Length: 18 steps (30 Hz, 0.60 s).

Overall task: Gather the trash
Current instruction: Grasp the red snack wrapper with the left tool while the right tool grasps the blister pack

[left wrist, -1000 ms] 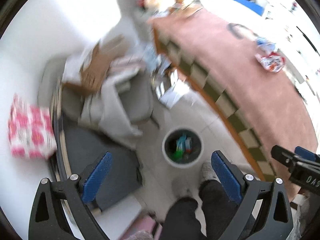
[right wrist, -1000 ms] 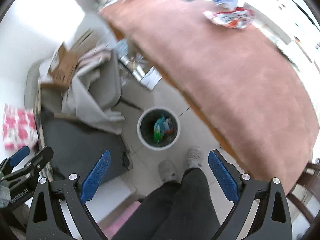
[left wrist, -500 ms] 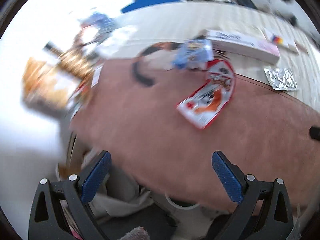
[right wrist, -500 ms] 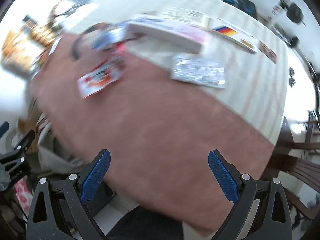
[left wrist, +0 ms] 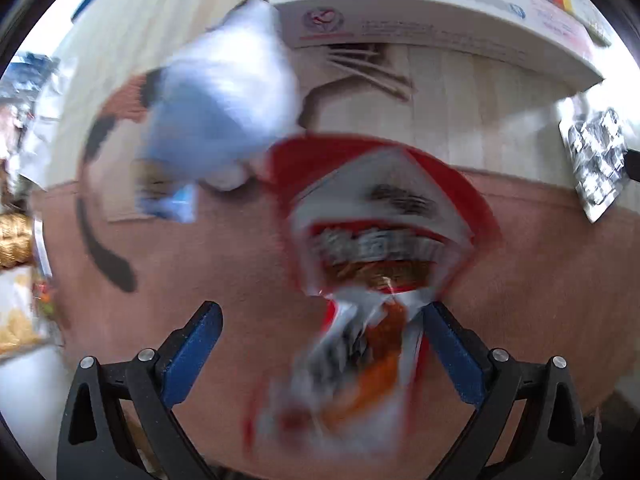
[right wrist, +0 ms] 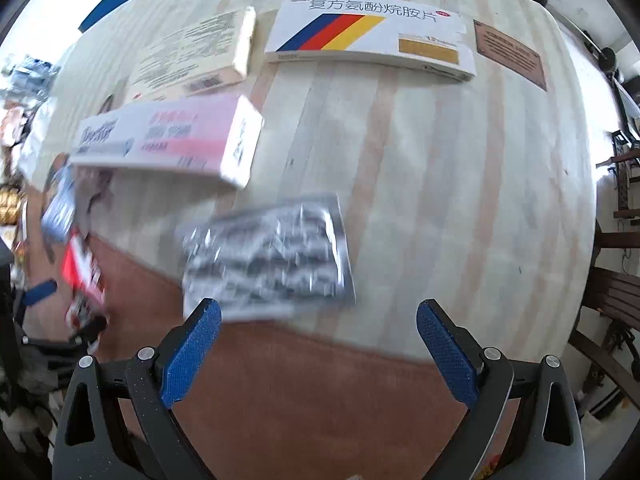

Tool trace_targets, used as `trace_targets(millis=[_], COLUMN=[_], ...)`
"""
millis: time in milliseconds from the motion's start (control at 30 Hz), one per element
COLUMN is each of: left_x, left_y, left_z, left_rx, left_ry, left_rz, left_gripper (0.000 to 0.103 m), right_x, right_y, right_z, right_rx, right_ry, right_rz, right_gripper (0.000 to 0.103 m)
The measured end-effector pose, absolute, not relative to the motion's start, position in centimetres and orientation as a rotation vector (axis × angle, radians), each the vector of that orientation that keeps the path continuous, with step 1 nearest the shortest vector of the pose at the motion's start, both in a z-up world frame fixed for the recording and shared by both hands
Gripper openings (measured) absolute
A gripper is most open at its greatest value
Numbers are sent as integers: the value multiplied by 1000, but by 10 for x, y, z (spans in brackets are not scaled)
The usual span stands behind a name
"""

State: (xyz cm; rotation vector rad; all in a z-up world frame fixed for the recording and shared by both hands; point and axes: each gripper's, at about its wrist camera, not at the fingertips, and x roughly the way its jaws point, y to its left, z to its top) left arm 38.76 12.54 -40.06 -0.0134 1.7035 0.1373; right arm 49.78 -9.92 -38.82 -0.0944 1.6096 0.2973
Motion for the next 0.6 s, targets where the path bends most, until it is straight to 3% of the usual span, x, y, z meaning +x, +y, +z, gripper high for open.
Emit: trace_targets(millis=[300, 600], left_x=[346, 326], left_y=[129, 107], left_z=[-398, -386], left_rx=[-556, -442], left_ry=[1656, 1588], left_rz=[311, 415], left_gripper=[101, 75], right_x=[493, 490], right_y=[-83, -30], right_z=[-401, -392], right_rx=[92, -534], right_ry=[1757, 1538], right_rz=[499, 639], right_gripper=[99, 99])
